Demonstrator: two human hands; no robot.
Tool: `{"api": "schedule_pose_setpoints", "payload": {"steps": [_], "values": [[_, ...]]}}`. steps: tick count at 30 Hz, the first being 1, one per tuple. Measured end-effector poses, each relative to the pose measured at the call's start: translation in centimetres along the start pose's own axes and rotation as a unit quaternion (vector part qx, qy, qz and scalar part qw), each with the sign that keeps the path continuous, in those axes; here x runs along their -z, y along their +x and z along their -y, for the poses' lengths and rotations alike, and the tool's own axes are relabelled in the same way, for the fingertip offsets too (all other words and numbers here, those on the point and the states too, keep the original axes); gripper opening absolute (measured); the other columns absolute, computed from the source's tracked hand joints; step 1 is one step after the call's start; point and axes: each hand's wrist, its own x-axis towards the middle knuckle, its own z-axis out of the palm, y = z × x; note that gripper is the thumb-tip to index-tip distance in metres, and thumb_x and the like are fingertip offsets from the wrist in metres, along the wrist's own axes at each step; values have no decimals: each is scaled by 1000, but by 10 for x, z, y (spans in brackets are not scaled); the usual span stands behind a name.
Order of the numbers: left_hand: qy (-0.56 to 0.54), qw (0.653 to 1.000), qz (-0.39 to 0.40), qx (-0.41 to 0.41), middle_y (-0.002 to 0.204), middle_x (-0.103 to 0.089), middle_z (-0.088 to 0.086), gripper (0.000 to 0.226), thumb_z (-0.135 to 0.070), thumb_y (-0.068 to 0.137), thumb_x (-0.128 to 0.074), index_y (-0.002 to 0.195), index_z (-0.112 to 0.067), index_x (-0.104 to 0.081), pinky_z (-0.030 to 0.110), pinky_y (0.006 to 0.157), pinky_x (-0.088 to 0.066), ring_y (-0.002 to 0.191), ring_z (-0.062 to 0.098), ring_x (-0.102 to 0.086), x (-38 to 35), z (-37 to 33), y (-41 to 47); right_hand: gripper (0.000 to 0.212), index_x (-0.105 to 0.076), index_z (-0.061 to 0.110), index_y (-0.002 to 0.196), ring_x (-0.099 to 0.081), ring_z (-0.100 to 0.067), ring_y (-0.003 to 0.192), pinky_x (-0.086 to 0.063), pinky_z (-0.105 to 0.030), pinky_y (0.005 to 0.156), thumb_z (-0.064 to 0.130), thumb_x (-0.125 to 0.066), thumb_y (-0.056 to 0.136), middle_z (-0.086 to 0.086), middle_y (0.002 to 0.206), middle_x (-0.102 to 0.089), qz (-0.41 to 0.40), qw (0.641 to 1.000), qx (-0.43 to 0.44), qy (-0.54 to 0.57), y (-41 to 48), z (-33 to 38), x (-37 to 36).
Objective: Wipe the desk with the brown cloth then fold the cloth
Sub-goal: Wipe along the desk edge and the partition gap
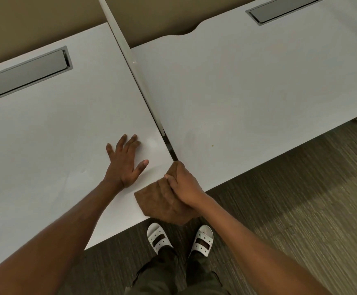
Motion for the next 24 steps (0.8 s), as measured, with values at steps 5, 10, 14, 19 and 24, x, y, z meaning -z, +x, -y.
{"api": "schedule_pose_setpoints", "payload": {"steps": [5, 10, 14, 19, 24], "values": [[6, 1000, 0, -1, 158, -24, 6, 80, -71, 86, -17, 142, -15, -32, 64, 112, 3, 148, 24, -6, -1, 0, -1, 38, -37, 19, 124, -52, -11, 91, -45, -30, 84, 46, -44, 98, 7, 103, -50, -8, 1000, -10, 3, -23, -16, -6], [17, 1000, 6, 2, 158, -22, 6, 83, -72, 85, -15, 143, -14, -31, 66, 112, 3, 148, 25, -4, 1, -4, -2, 34, -36, 24, 116, -56, -13, 90, -45, -29, 81, 49, -47, 96, 7, 99, -53, -4, 1000, -9, 8, -24, -23, -7], [24, 1000, 9, 4, 159, -21, 6, 84, -72, 85, -14, 144, -14, -29, 66, 112, 2, 148, 26, -4, 1, -5, -2, 40, -38, 24, 115, -51, -9, 86, -41, -27, 79, 57, -43, 94, 12, 94, -48, -18, 1000, -25, -8, -10, -21, -11], [25, 1000, 9, 7, 159, -20, 6, 84, -71, 85, -16, 145, -14, -29, 66, 112, 3, 148, 26, -4, 0, -5, -1, 48, -44, 18, 117, -48, -9, 85, -39, -27, 80, 59, -41, 94, 9, 97, -47, -39, 999, -29, -15, 12, -7, -10], [37, 999, 14, 13, 159, -20, 6, 85, -71, 84, -15, 145, -13, -29, 66, 112, 2, 148, 28, -4, 1, -8, -2, 36, -44, 19, 105, -60, -22, 96, -43, -31, 80, 54, -44, 96, 4, 97, -53, -35, 999, -9, -38, 33, 15, -2]]}}
